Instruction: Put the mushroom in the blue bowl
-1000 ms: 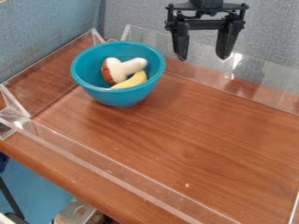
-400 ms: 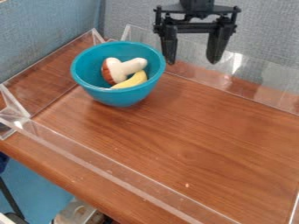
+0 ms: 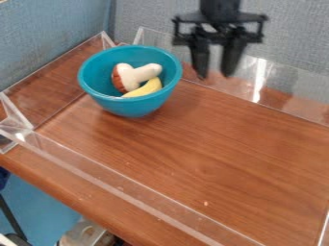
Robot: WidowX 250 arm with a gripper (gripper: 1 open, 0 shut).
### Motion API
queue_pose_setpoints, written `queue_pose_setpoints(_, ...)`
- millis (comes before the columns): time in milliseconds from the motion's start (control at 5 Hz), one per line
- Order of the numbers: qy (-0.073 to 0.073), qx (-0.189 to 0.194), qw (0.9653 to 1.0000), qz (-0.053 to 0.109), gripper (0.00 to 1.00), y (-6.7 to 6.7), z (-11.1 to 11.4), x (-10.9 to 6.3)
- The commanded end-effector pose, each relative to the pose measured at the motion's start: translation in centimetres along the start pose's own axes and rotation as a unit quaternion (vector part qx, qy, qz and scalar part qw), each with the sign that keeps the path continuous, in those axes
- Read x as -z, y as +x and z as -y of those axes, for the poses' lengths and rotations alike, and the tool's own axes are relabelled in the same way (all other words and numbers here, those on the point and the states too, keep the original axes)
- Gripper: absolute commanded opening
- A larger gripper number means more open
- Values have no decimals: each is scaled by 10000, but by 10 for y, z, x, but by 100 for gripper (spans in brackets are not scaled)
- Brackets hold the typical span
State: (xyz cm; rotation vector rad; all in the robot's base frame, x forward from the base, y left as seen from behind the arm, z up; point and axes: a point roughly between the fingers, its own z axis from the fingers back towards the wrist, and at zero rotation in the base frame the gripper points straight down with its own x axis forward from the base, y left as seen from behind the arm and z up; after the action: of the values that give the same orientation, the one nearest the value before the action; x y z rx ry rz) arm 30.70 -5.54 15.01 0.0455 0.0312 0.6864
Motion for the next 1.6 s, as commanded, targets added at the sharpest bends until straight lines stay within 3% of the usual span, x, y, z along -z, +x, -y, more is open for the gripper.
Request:
queue_pose_setpoints(0, -196, 59, 9994, 281, 0, -11, 24, -17)
queue_pose_setpoints(200, -45, 280, 9991, 323, 100, -11, 22, -1)
queue_pose_setpoints(400, 109, 492, 9981, 364, 100, -11, 20, 18)
queue_pose_setpoints(600, 178, 1207, 9916, 420, 100, -12, 21, 23)
queue_pose_setpoints(800, 158, 1599, 9859, 467, 100, -10, 33, 18)
queue_pose_setpoints(1000, 43, 1722, 9840, 455, 100, -15, 37, 4)
queue_pose_setpoints(1200, -50, 1537, 9870, 458, 100, -5, 32, -1)
queue_pose_setpoints(1400, -151, 1152, 9922, 457, 100, 9, 20, -2)
